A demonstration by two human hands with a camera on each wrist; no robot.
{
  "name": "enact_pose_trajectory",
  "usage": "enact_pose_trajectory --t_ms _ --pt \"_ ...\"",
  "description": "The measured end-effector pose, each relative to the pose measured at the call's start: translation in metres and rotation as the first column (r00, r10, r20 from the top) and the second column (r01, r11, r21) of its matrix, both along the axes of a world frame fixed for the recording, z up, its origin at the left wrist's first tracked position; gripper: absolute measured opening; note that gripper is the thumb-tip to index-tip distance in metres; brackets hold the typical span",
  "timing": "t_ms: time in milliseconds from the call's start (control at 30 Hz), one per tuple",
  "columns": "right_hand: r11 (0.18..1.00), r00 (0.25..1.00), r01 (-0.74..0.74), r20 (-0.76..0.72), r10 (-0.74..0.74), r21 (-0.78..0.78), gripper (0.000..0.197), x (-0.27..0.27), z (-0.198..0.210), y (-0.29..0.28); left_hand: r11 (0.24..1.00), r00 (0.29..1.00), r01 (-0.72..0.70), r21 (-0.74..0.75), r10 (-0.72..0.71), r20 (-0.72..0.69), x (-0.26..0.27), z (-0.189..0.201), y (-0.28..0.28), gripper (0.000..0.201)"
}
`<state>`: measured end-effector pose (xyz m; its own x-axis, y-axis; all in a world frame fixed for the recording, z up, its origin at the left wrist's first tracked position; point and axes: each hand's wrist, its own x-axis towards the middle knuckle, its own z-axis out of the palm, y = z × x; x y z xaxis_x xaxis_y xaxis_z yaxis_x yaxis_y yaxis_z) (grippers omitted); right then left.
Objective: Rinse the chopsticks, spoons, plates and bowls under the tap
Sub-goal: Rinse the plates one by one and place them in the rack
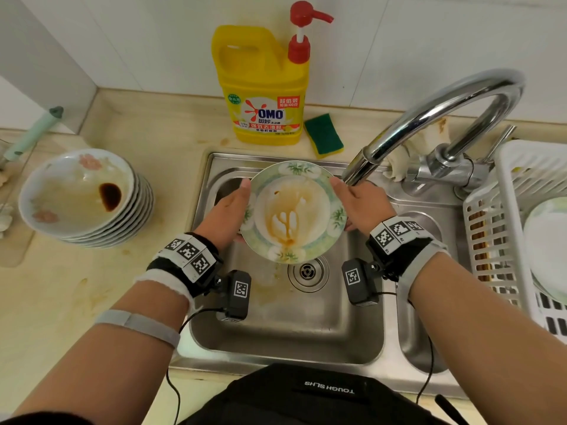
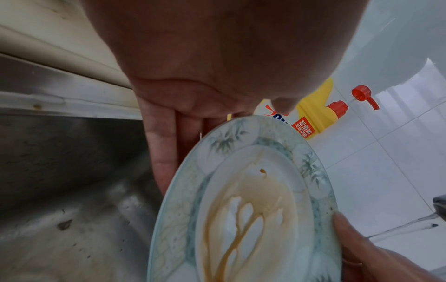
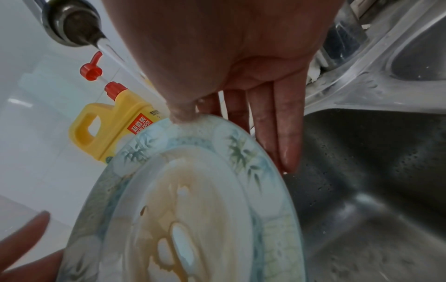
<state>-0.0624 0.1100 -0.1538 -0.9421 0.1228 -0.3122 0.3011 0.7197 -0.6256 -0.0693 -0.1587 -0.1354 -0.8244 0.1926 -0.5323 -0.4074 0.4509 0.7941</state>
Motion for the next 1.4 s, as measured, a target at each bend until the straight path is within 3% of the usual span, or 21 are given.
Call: enact_pose_trajectory --t_ms 67,167,233,300,400,500,600,733,967,1000,1100,1167,1267,1400 --pt "0.996 0.997 -0.078 -0.01 0.079 0.035 0.071 0.001 -0.006 0.004 0.999 0.998 -0.034 0.034 0.032 0.054 0.002 0.006 0.003 0.075" --pt "0.991 0.991 -0.135 -0.007 0.135 -0.002 0.041 0.003 -0.013 0.009 0.997 0.996 -0.068 0.046 0.065 0.061 0.003 0.008 0.004 0.071" --pt "0.99 0.99 -0.142 -0.006 0.142 -0.02 0.035 0.005 -0.014 0.01 0.996 0.996 -0.08 0.037 0.078 0.049 0.002 0.004 0.004 0.064" --pt "0.991 0.992 -0.127 0.007 0.127 -0.031 0.039 0.005 -0.012 0.011 0.998 0.997 -0.067 0.021 0.066 0.042 0.002 0.0 0.002 0.057" --pt "0.996 0.996 -0.076 0.047 0.079 -0.052 0.063 0.004 -0.008 0.009 0.999 0.999 0.04 -0.011 -0.04 -0.013 0.001 -0.006 -0.002 0.048" --pt "0.999 0.994 -0.004 0.112 0.009 -0.046 0.085 0.003 -0.002 0.007 0.979 0.977 0.148 -0.141 -0.167 -0.134 0.0 -0.013 -0.005 0.029" --pt "0.999 0.99 0.045 0.138 -0.042 -0.025 0.091 0.003 0.0 0.003 0.954 0.949 0.186 -0.237 -0.237 -0.21 0.0 -0.02 -0.006 0.024" --pt "1.0 0.992 -0.011 0.128 0.01 0.01 0.08 0.006 -0.003 0.002 0.95 0.946 0.177 -0.256 -0.236 -0.223 -0.001 -0.02 -0.01 0.025" --pt "0.981 0.991 -0.03 0.126 0.054 -0.19 0.023 0.018 -0.007 0.007 0.932 0.934 0.235 -0.276 -0.295 -0.202 -0.006 -0.014 -0.011 0.017" --pt "0.986 0.994 -0.034 0.094 0.05 -0.163 0.024 0.019 -0.005 0.006 0.93 0.932 0.241 -0.277 -0.301 -0.2 -0.006 -0.013 -0.009 0.017" --pt "0.992 0.997 -0.073 0.003 0.073 0.1 0.061 0.015 0.001 0.004 0.918 0.921 0.265 -0.294 -0.331 -0.204 -0.005 -0.01 -0.005 0.019" --pt "0.974 0.994 -0.099 -0.021 0.105 0.203 0.071 0.012 0.004 0.004 0.913 0.918 0.277 -0.3 -0.344 -0.2 -0.004 -0.009 -0.002 0.02" --pt "0.956 0.979 -0.199 0.003 0.203 0.217 0.057 0.012 0.0 0.007 0.898 0.912 0.284 -0.337 -0.361 -0.195 -0.005 -0.009 -0.002 0.019" --pt "0.958 0.96 -0.272 0.095 0.263 0.096 0.038 0.017 -0.011 0.015 0.878 0.903 0.303 -0.37 -0.388 -0.183 -0.007 -0.01 -0.002 0.016"
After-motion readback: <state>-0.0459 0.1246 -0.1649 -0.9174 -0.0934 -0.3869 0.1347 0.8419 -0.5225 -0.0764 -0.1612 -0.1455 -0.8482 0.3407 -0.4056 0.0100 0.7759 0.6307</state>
